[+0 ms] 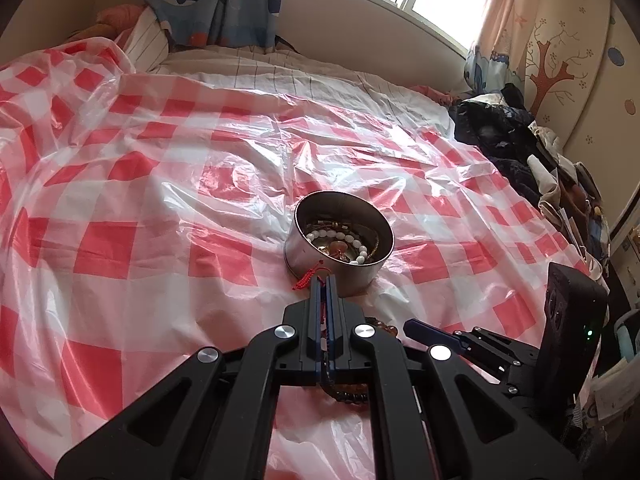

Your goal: Organize jewelry

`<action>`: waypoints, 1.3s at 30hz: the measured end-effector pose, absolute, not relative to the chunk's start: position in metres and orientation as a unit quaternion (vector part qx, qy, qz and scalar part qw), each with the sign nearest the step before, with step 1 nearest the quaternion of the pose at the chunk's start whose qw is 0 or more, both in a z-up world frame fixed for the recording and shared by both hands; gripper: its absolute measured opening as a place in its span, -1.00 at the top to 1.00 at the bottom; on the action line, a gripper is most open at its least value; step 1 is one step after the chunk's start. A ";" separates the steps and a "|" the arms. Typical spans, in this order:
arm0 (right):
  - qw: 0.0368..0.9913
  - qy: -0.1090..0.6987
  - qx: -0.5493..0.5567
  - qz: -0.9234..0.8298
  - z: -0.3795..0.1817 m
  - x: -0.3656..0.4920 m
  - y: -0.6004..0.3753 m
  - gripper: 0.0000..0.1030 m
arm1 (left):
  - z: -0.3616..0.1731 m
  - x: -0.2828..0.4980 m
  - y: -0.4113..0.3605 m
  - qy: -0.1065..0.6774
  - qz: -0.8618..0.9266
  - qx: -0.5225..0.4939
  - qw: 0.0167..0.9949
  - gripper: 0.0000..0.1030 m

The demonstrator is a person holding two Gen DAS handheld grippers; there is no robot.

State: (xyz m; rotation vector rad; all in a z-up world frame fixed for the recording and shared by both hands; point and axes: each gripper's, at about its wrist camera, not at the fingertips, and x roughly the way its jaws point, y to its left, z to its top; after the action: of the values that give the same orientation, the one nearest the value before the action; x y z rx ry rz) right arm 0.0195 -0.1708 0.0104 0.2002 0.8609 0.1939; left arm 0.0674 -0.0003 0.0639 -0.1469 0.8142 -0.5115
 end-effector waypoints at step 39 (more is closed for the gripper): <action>0.910 0.381 0.164 0.019 0.030 -0.005 -0.234 0.10 | 0.043 0.078 0.016 0.437 -0.206 -0.097 0.870 0.96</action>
State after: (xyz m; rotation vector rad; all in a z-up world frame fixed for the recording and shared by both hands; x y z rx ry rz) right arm -0.0046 -0.2342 0.0301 0.3378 0.7850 0.0402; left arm 0.0777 0.0159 0.0432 -0.2037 0.9131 -0.4304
